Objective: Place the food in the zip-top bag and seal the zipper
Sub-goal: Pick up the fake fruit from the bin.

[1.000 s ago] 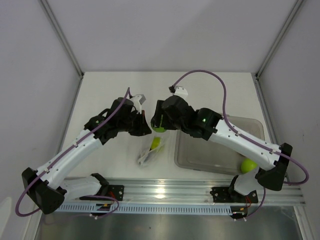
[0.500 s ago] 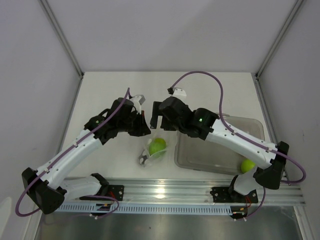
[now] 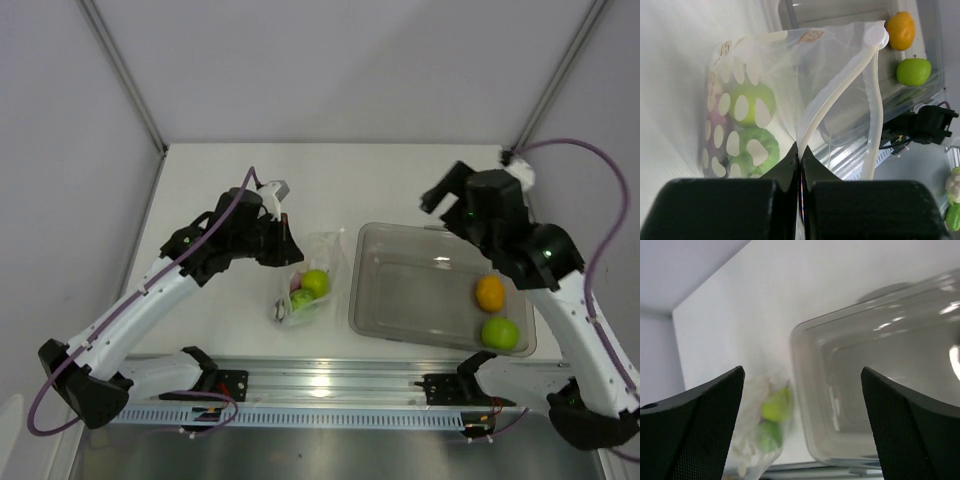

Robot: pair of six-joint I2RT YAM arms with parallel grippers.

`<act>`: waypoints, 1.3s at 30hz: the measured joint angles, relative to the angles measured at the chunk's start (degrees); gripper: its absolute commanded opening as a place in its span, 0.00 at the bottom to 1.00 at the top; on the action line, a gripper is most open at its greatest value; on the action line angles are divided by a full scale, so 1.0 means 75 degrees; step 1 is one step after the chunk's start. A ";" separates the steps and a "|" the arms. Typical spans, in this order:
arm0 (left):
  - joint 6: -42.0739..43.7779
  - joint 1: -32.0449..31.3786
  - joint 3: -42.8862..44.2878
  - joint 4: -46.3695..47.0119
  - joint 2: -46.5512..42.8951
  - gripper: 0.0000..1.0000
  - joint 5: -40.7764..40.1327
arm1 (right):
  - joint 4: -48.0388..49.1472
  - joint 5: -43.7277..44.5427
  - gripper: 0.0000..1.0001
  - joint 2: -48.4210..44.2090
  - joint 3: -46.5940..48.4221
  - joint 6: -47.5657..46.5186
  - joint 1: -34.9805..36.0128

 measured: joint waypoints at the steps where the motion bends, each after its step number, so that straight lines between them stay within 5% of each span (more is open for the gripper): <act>1: -0.0003 0.0000 0.0111 -0.0015 -0.0003 0.01 0.0029 | -0.0166 0.0061 0.99 -0.0356 -0.0192 -0.0006 -0.0659; 8: -0.0003 0.0003 0.0277 0.0052 -0.0044 0.01 0.0143 | -0.0624 -0.1504 0.99 -0.1445 -0.2311 -0.0991 -0.5400; 15: -0.0012 0.0000 0.0061 0.0239 -0.0041 0.01 0.0347 | -0.0498 -0.2964 0.99 -0.0679 -0.4348 -0.1993 -0.7903; 39: 0.0061 0.0000 0.0259 0.0192 0.0670 0.01 0.0743 | 0.1113 -0.2463 0.99 0.0833 -0.5126 -0.1877 -0.8029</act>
